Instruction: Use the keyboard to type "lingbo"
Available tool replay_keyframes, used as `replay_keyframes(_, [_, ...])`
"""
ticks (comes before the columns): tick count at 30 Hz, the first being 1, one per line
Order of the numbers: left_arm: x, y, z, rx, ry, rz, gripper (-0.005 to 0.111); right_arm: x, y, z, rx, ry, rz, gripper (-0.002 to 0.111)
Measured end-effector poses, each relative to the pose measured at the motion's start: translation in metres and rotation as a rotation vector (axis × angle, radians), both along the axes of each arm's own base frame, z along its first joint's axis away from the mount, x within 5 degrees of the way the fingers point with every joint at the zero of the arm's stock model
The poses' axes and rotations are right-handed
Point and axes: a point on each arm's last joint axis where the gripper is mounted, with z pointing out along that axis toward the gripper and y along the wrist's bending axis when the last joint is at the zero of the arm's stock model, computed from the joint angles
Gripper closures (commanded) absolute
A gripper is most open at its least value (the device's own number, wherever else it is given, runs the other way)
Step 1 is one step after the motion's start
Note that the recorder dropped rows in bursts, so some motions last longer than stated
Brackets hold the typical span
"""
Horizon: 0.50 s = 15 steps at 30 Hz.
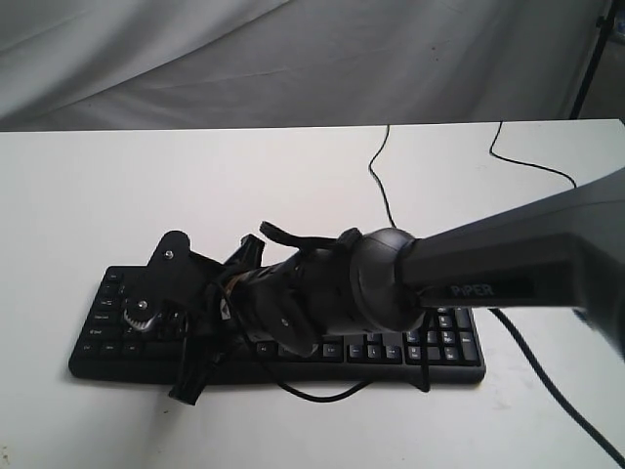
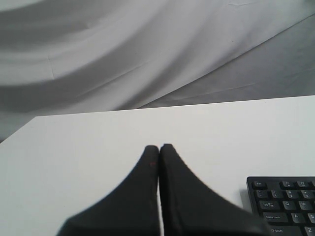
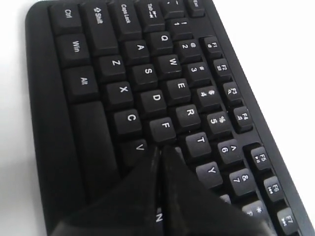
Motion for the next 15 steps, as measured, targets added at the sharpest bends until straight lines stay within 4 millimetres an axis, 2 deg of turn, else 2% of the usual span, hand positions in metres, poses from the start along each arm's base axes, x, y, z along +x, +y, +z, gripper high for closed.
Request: replay_keyframes(15, [0.0,0.0,0.0,0.0,0.0,0.0,0.106,-0.0009,-0.0005,-0.0096,-0.012,0.03,-0.007,0.108])
